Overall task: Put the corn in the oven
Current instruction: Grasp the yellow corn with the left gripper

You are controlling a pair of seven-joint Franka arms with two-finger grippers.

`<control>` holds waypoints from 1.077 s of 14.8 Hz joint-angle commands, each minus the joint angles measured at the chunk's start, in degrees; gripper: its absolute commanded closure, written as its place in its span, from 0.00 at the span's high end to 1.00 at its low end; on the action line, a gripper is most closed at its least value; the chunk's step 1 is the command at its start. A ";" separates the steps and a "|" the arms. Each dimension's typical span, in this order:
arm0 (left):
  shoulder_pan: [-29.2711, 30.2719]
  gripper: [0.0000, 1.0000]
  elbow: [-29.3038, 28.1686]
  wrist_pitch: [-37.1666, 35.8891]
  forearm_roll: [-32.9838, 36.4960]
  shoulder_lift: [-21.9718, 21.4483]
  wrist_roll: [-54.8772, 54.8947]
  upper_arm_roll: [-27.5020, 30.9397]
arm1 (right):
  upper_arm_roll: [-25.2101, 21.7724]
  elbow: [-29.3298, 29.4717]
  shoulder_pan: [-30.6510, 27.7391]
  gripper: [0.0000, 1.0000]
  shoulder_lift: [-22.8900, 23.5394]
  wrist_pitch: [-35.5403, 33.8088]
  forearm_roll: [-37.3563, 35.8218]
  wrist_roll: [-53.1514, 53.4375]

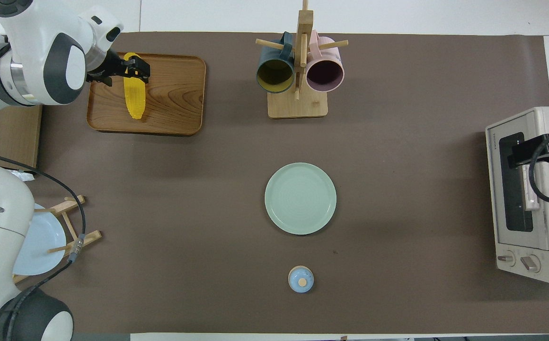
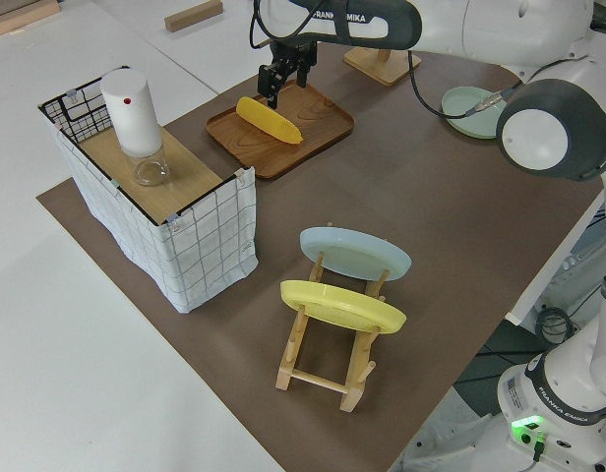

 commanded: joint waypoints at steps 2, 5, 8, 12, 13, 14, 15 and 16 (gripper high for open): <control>0.50 1.00 1.29 4.16 -0.28 2.42 2.44 0.43 | 0.17 -0.27 -0.48 1.00 -0.62 -0.70 0.15 -0.93; 0.32 1.00 0.76 8.39 -0.45 5.06 2.43 0.51 | 0.17 -0.27 -0.39 1.00 -0.62 -0.70 0.15 -0.93; 0.59 1.00 0.58 9.10 -0.28 5.33 2.96 0.43 | 0.26 -0.27 -0.48 1.00 -0.62 -0.70 0.15 -0.92; 0.77 0.00 1.02 7.44 -0.63 5.24 3.31 0.43 | 0.17 -0.27 -0.39 1.00 -0.62 -0.78 0.15 -0.92; 0.77 0.00 1.02 7.08 -0.63 4.98 3.31 0.43 | 0.17 -0.27 -0.39 1.00 -0.62 -0.70 0.15 -0.92; 0.77 0.00 1.02 6.38 -0.81 4.46 3.23 0.43 | 0.17 -0.27 -0.48 1.00 -0.62 -0.70 0.15 -0.92; 0.68 0.00 0.94 4.81 -1.07 3.58 3.14 0.43 | 0.17 -0.27 -0.48 1.00 -0.62 -0.70 0.15 -0.92; 0.68 0.00 0.76 2.36 -1.59 1.40 3.05 0.34 | 0.17 -0.27 -0.48 1.00 -0.62 -0.70 0.15 -0.92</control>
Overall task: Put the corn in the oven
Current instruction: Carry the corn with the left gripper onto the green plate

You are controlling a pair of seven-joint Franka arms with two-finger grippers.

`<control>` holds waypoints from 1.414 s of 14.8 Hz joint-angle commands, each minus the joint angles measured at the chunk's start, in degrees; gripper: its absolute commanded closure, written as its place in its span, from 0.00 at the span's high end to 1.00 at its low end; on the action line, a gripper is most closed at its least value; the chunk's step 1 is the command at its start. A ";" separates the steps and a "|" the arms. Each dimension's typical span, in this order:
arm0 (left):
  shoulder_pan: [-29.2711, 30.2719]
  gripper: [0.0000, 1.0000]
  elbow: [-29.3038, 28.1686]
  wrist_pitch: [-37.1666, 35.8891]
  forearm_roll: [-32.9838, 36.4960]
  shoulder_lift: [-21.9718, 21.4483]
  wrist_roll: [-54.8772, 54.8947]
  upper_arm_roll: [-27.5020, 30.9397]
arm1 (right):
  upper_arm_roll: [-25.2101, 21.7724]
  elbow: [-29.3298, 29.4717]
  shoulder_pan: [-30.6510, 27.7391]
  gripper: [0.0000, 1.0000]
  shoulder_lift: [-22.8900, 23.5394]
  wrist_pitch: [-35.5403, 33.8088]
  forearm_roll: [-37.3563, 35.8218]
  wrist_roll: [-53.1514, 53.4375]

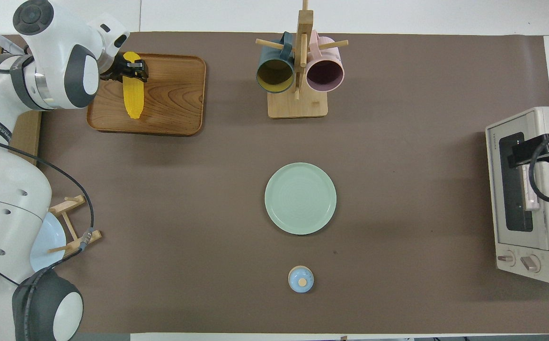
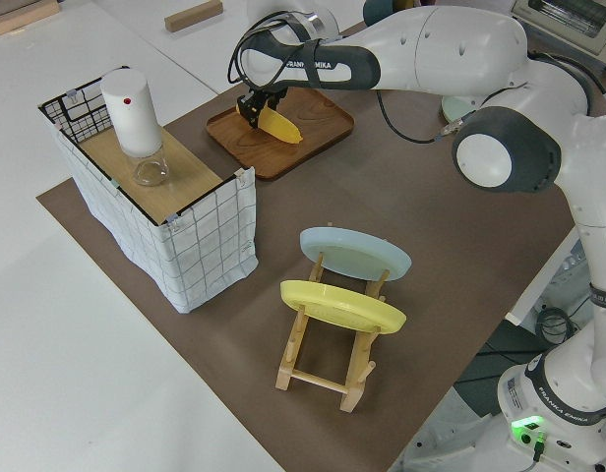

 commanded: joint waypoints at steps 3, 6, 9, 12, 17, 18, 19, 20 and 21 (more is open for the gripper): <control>-0.69 0.00 -4.38 -9.08 -4.90 -11.02 -2.37 0.60 | 0.17 -0.27 -0.48 1.00 -0.62 -0.70 0.15 -0.93; -4.47 0.00 -19.92 -7.60 -4.99 -24.29 -7.92 0.52 | 0.17 -0.27 -0.48 1.00 -0.62 -0.70 0.15 -0.92; -11.40 0.00 -31.89 -7.51 -5.08 -35.03 -16.52 0.43 | 0.17 -0.27 -0.48 1.00 -0.62 -0.70 0.15 -0.92; -21.67 0.00 -36.66 -2.79 -5.08 -37.51 -26.36 0.52 | 0.17 -0.27 -0.39 1.00 -0.62 -0.70 0.15 -1.01; -33.02 0.00 -43.86 9.15 -5.17 -36.82 -32.00 0.52 | 0.26 -0.45 0.05 1.00 -0.88 -0.96 0.15 -1.01; -34.26 0.00 -44.57 12.06 -5.17 -35.94 -32.80 0.43 | 0.26 -0.62 0.14 1.00 -0.97 -1.66 0.15 -1.10; -35.14 0.00 -44.67 13.31 -5.08 -34.72 -32.89 0.43 | 0.26 -0.63 0.23 1.00 -0.97 -2.53 0.15 -1.10; -36.54 0.00 -44.49 14.54 -5.17 -33.23 -33.42 0.43 | 0.26 -0.63 0.14 1.00 -1.06 -2.72 0.15 -1.10; -37.08 0.00 -44.49 17.16 -5.17 -31.91 -34.64 0.43 | 0.26 -0.63 -0.12 1.00 -1.06 -2.63 0.15 -1.01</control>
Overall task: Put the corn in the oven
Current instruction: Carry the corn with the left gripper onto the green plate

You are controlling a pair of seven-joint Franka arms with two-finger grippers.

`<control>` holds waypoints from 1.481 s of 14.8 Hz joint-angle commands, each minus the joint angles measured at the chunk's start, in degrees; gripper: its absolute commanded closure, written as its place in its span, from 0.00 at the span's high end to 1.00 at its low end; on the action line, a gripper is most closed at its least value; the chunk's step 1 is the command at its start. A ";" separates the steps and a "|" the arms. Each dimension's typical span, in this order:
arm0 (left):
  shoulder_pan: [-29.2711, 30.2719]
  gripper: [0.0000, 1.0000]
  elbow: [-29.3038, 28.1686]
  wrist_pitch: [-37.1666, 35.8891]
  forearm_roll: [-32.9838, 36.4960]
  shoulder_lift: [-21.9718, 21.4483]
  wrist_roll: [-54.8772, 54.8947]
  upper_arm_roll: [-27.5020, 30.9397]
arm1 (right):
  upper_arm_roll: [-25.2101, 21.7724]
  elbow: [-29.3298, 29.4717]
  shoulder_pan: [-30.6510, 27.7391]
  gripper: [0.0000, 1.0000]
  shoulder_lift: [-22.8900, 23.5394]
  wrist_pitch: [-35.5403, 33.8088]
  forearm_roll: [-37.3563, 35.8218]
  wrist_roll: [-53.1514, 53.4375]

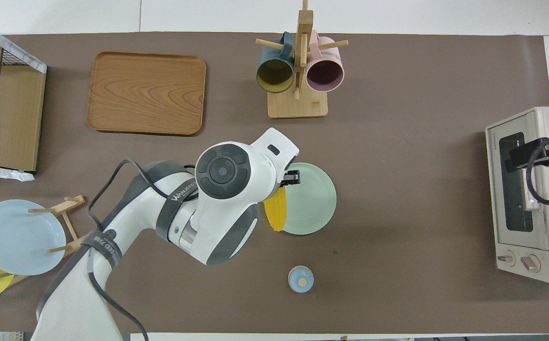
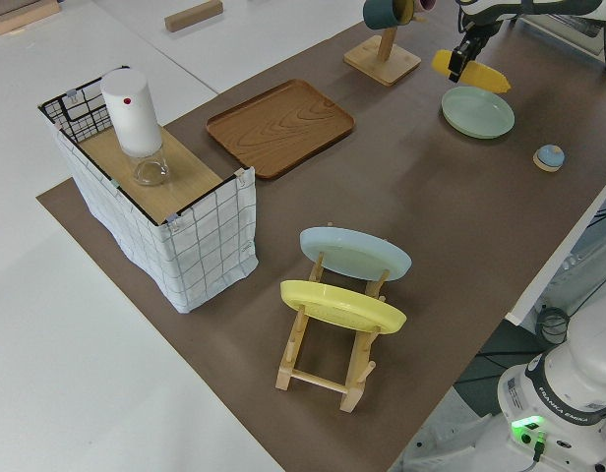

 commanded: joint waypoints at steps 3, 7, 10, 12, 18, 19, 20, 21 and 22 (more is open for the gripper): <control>-4.53 0.00 -0.56 8.48 -0.50 5.74 -2.37 1.30 | 0.08 -1.66 -1.16 1.00 -1.15 0.49 0.14 -3.46; -4.54 0.00 -0.90 11.47 -0.42 7.51 -2.11 1.21 | -0.01 -5.35 -3.09 0.00 -2.55 4.72 0.06 -6.54; -4.71 0.00 -1.61 11.74 -0.33 7.43 -2.02 1.30 | -0.18 -15.51 -5.29 0.00 -6.67 14.34 0.06 -16.98; -5.06 1.00 -1.61 11.13 -0.24 7.34 -2.19 1.39 | -0.18 -23.60 -6.35 0.00 -10.01 20.07 -0.03 -15.27; 1.07 1.00 -0.82 -1.67 -0.24 -1.69 -0.53 1.30 | -0.27 -30.06 -10.73 0.00 -9.77 28.35 -1.08 -13.23; 3.18 1.00 -0.21 -4.23 -0.24 -3.72 0.35 1.39 | -0.27 -30.06 -11.53 0.00 -8.98 29.05 -1.96 -13.32; 5.72 1.00 0.67 -6.78 -0.24 -5.30 0.53 1.39 | -0.27 -30.06 -11.79 0.00 -8.62 29.67 -2.40 -13.40; 7.75 1.00 1.81 -9.59 -0.15 -6.54 0.97 1.48 | -0.27 -30.14 -12.06 0.00 -8.27 29.85 -2.40 -13.32; 10.20 1.00 2.60 -11.70 0.11 -7.68 2.89 1.48 | -0.27 -30.15 -12.15 0.00 -8.27 29.85 -2.40 -13.23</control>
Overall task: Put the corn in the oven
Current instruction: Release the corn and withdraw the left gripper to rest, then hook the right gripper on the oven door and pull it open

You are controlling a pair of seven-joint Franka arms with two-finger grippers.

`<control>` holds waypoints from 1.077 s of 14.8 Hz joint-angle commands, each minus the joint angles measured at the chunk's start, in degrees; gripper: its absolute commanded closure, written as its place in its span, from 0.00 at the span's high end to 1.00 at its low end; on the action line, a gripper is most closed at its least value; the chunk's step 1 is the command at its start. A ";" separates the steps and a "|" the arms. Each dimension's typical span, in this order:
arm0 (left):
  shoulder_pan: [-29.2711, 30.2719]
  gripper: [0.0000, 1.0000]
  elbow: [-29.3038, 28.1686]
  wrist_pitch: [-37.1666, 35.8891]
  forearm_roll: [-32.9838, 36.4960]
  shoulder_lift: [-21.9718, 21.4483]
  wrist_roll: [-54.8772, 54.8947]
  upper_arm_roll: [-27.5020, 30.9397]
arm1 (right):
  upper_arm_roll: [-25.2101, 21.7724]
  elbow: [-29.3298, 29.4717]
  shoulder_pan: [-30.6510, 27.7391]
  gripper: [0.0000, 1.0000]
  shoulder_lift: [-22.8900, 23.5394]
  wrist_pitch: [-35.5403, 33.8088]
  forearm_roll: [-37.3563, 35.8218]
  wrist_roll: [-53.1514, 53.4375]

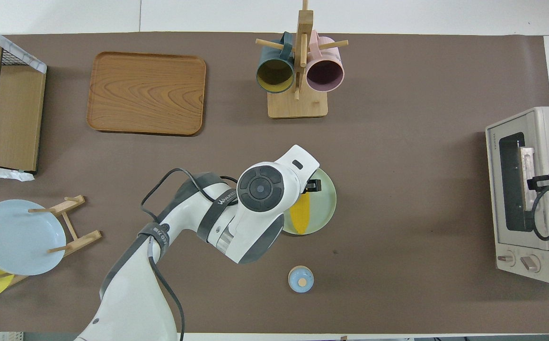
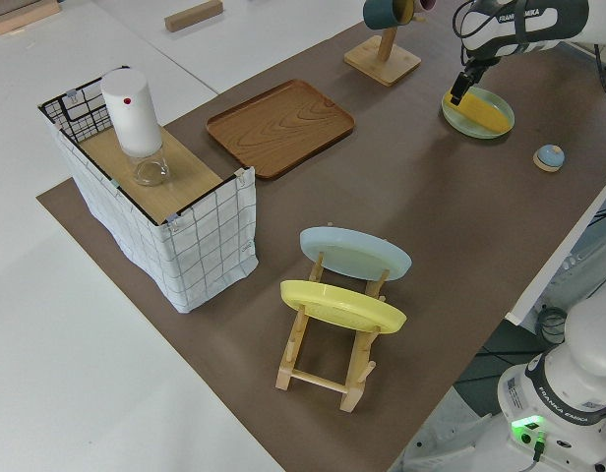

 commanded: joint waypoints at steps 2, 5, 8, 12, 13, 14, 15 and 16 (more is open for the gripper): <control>10.60 1.00 2.22 -9.29 0.53 -5.83 10.05 -0.35 | 0.54 -1.08 -0.90 0.00 0.00 1.36 -1.00 1.04; 20.01 1.00 7.40 -18.60 2.71 -7.07 19.89 -0.35 | 0.63 -1.52 -1.59 0.00 1.14 2.58 -1.00 1.04; 26.96 1.00 10.83 -25.03 3.78 -7.42 27.74 -0.35 | 0.72 -2.31 -0.90 0.00 1.14 2.94 -0.91 1.13; 29.88 1.00 12.25 -33.12 5.53 -9.70 29.16 -0.35 | 0.81 -2.84 4.19 0.00 1.84 3.03 -0.74 7.43; 29.79 1.00 11.99 -34.96 6.06 -10.32 29.16 -0.35 | 0.81 -3.19 4.81 0.00 2.02 3.20 -0.74 8.24; 29.79 1.00 11.81 -36.11 6.15 -10.93 29.42 -0.35 | 0.81 -3.54 4.82 0.00 2.54 3.64 -0.74 8.42; 29.70 1.00 11.55 -36.56 6.15 -10.94 29.51 -0.27 | 0.81 -3.63 5.77 0.00 3.16 5.03 -0.47 8.42; 29.79 1.00 10.24 -35.78 6.15 -11.64 29.51 -0.18 | 0.81 -4.41 6.83 0.00 4.55 7.48 -0.39 8.68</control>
